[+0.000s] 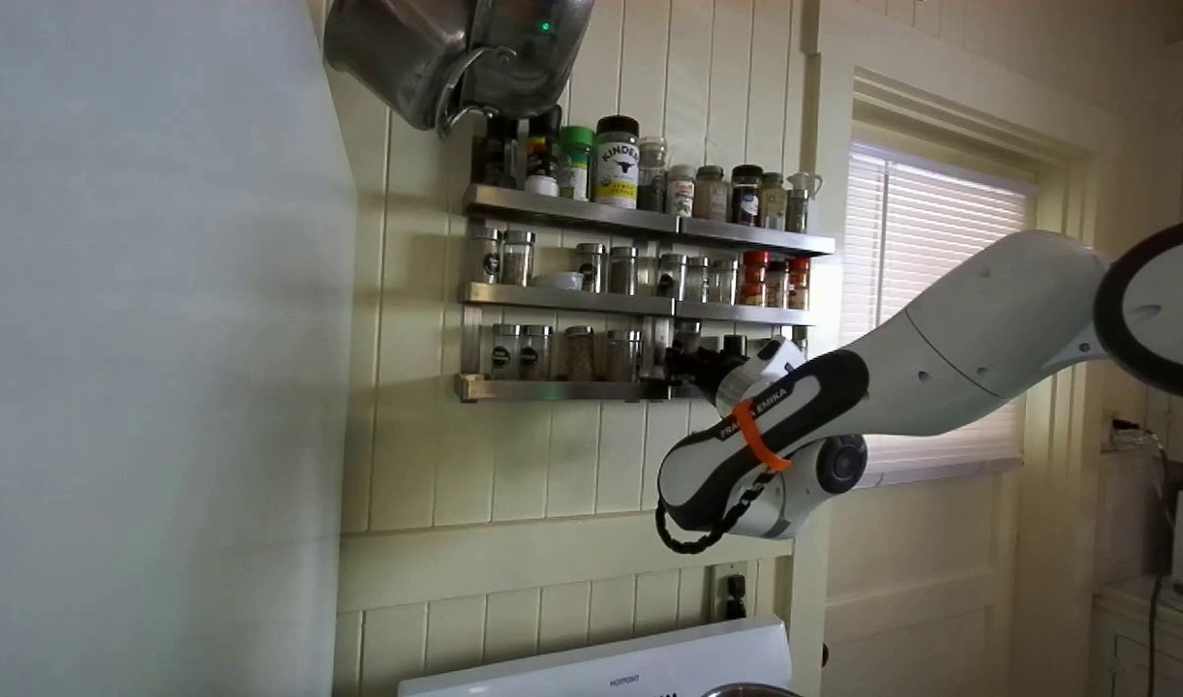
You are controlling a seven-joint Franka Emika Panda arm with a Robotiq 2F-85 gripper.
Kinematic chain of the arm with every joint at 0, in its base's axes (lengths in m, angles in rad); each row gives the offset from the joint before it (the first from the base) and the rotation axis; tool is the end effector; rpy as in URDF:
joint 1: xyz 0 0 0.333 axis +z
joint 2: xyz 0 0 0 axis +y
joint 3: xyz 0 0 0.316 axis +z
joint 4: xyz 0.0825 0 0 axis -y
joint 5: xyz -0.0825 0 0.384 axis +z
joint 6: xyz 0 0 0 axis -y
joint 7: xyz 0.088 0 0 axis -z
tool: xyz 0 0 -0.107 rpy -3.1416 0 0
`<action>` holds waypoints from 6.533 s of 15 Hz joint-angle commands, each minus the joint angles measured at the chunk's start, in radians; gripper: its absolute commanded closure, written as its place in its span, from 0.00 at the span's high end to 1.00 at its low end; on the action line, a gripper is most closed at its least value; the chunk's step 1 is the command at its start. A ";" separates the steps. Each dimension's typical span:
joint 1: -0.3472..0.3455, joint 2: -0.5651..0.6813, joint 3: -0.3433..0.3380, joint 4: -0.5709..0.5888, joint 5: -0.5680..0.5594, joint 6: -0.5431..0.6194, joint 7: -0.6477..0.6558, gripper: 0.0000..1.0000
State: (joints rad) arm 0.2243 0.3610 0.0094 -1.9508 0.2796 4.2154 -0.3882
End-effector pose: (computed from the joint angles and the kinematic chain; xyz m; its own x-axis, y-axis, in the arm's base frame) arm 0.5893 0.1007 0.5153 -0.2921 0.1762 0.9400 -0.0756 -0.9841 0.1610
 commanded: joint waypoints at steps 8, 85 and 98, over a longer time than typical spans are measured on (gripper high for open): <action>0.009 -0.024 0.011 -0.044 0.032 0.002 -0.040 0.23; 0.884 0.030 -0.816 -0.276 0.493 0.021 -0.204 0.23; 1.018 -0.073 -0.826 -0.497 0.728 -0.002 -0.270 0.23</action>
State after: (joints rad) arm 1.2041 0.3845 -0.8098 -2.3877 0.9371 4.2155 -0.6066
